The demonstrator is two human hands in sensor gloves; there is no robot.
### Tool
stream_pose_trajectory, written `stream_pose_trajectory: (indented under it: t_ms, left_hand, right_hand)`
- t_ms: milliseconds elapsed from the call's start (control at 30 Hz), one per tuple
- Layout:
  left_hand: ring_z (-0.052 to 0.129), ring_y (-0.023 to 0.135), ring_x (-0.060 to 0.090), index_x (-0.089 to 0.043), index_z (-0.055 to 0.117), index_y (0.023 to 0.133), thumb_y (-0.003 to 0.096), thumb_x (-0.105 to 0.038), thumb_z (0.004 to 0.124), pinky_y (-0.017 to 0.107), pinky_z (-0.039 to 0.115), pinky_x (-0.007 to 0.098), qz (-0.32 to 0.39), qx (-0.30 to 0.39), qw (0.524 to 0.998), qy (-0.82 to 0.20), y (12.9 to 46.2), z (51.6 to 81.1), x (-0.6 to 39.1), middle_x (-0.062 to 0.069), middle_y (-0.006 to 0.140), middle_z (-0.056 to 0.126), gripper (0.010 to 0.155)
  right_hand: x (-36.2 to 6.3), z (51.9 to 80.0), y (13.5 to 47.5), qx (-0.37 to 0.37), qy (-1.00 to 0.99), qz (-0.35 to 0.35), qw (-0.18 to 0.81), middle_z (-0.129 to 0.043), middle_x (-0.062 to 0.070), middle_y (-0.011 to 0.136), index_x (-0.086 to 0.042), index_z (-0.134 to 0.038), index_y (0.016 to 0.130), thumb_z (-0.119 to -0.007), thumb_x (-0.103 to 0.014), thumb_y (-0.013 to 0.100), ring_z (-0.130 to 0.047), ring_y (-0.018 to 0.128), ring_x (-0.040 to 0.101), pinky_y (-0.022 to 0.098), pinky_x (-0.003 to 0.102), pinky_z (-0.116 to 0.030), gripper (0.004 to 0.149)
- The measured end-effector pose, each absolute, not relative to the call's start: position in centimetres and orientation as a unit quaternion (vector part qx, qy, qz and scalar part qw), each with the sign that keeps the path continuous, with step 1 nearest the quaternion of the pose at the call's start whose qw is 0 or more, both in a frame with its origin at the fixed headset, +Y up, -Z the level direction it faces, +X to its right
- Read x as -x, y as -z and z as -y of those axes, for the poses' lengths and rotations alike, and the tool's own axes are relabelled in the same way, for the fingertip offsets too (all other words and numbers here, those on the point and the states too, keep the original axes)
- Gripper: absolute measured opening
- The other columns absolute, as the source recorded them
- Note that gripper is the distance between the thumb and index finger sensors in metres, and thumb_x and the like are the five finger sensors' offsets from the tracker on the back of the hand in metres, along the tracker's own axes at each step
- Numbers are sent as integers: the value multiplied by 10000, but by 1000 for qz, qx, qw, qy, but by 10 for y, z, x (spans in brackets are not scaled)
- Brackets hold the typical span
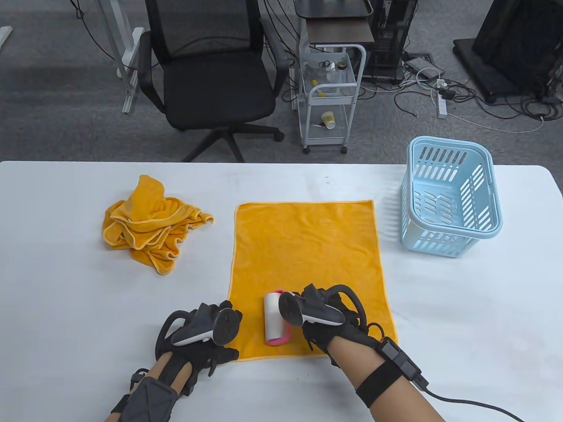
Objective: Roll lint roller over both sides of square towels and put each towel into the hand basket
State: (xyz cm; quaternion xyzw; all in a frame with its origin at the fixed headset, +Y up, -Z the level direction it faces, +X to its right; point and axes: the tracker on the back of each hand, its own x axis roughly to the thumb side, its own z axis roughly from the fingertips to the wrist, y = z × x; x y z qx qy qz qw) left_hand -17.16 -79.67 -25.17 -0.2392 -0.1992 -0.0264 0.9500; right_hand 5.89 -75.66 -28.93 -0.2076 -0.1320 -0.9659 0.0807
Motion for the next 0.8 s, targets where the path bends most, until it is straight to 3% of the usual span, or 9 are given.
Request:
stream_pose_trajectory:
  t_ms: [333,500,633,800]
  left_hand:
    - [510,1096,411,-309,483,1081,395,-617,833,744,499,694,201,239,949,31,252,796,171,74,1221,361,829]
    - [512,1095,412,-310,484,1081,396,-615,833,744,500,693,201,239,949,32,252,797,171,75,1221,363,827]
    - [511,1095,412,-313,483,1080,396,-616,832,743,500,693,201,238,950,31,252,797,171,74,1221,361,826]
    - [507,1096,409,-316,481,1081,394,-617,832,743,500,693,200,239,950,30,252,797,171,72,1221,360,828]
  right_hand:
    - [-221,746,313,-16,971,177,158,-846,122,937,-181,-756,976,-939,-162,458,-856,809,407,635,658,-646,549]
    - [-268,744,309,-56,970,203,119,-793,103,997,-224,-753,993,-926,-194,478,-810,893,387,663,624,-642,544]
    - [-298,738,308,-119,982,144,36,-770,132,1009,-212,-668,1048,-932,-261,478,-819,904,409,602,564,-750,630]
    - [-327,744,308,-213,970,106,45,-756,178,991,-132,-618,1060,-921,-303,479,-823,866,421,549,533,-809,677]
